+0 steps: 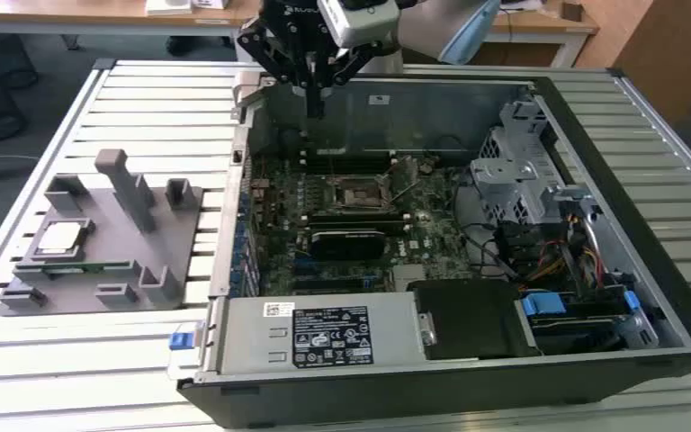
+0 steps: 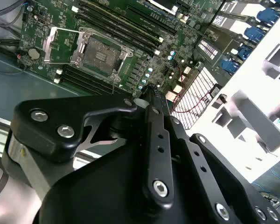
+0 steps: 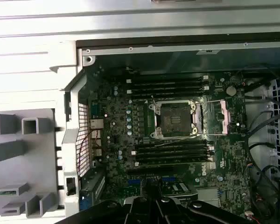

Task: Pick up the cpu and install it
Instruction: 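Reach for the cpu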

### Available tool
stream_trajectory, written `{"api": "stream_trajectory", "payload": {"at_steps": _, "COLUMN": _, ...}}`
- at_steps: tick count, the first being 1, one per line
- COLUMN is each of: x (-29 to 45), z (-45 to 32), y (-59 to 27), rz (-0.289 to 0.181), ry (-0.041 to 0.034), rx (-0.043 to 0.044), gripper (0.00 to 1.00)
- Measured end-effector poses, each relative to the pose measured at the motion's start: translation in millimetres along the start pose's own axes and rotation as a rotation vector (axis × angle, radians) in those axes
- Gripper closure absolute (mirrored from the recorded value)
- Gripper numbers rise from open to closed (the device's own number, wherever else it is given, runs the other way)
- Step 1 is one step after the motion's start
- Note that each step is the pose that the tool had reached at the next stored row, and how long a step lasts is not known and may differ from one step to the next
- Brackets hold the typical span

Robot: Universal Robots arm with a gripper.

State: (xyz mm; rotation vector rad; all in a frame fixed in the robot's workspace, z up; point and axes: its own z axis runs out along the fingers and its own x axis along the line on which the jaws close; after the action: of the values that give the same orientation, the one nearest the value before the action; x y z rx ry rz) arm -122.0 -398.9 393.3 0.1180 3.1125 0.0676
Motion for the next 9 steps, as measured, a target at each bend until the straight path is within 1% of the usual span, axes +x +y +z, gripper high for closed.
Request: {"api": "stream_trajectory", "payload": {"at_steps": 9, "x": 1.1, "z": 0.0, "y": -0.1, "rz": 0.000, "ry": 0.0000, "rx": 0.0000, "gripper": 0.89}}
